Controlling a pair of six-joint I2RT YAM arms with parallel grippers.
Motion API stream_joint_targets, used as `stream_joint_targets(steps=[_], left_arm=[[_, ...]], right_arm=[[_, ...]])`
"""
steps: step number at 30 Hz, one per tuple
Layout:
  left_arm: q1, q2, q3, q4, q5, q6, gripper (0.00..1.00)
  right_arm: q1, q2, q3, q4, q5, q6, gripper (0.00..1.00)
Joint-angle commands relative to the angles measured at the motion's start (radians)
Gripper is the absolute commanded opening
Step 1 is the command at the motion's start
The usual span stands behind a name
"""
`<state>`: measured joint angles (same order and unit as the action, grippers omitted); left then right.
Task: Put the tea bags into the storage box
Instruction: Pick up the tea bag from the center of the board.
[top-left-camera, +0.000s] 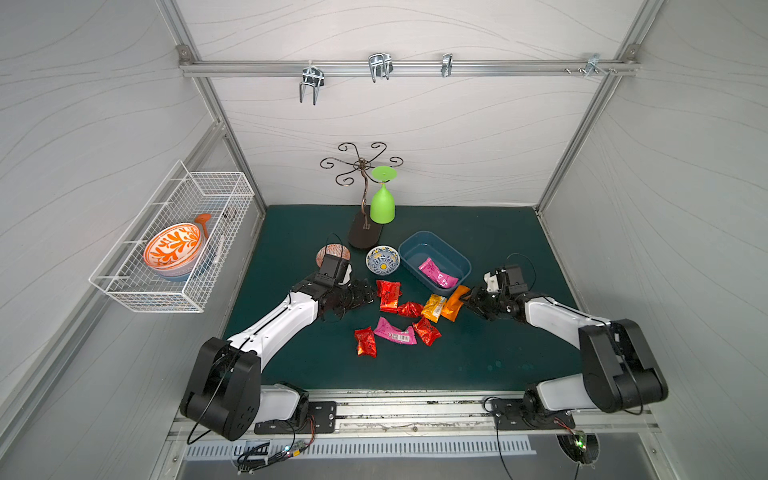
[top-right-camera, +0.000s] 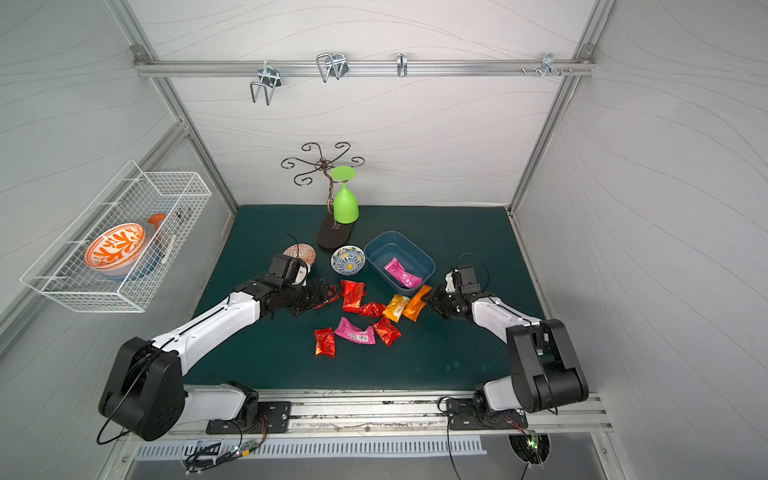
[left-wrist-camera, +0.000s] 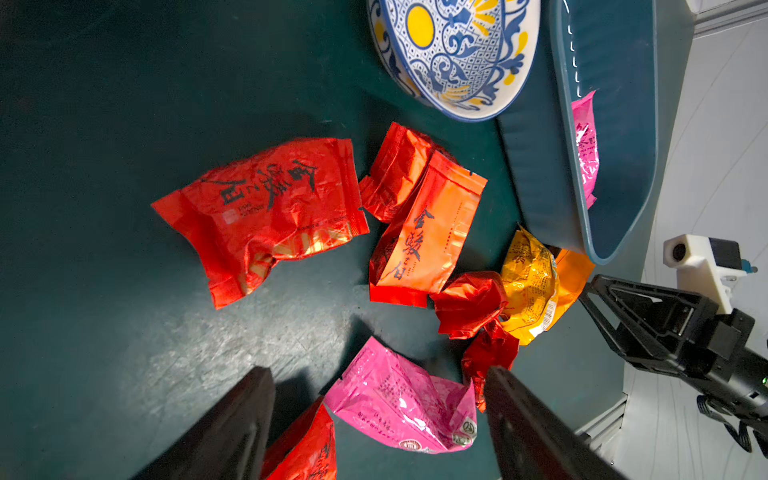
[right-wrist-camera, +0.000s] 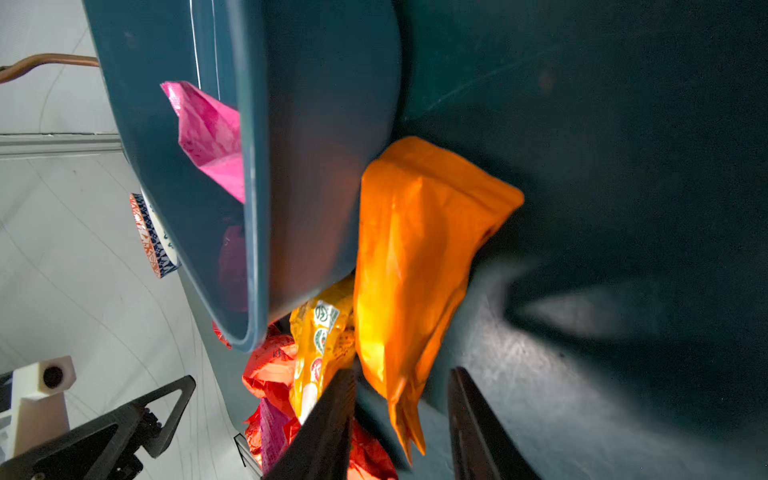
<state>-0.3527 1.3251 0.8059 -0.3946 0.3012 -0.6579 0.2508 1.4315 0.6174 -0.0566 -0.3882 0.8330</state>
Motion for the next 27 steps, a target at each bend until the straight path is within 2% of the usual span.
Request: stream_joint_targets(steps=[1, 4, 8, 11, 19, 27], left_arm=[[-0.003, -0.025, -0.008, -0.001, -0.026, 0.010, 0.84], [-0.003, -0.026, -0.008, 0.000, -0.031, 0.015, 0.84], [-0.004, -0.023, -0.009, 0.000, -0.031, 0.016, 0.84], [-0.003, -0.024, -0.011, 0.001, -0.032, 0.015, 0.84], [-0.004, -0.033, -0.010, 0.004, -0.032, 0.018, 0.84], [-0.003, -0.012, -0.005, 0.023, -0.014, 0.013, 0.84]], right_arm=[[0.007, 0.044, 0.023, 0.061, -0.013, 0.018, 0.35], [0.007, 0.083, 0.032, 0.076, -0.011, 0.025, 0.27], [0.007, 0.108, 0.033, 0.085, -0.015, 0.027, 0.10], [0.004, 0.099, 0.030, 0.075, -0.013, 0.019, 0.00], [-0.058, 0.000, -0.003, -0.018, -0.069, -0.057, 0.00], [-0.166, -0.229, 0.005, -0.295, -0.055, -0.236, 0.00]])
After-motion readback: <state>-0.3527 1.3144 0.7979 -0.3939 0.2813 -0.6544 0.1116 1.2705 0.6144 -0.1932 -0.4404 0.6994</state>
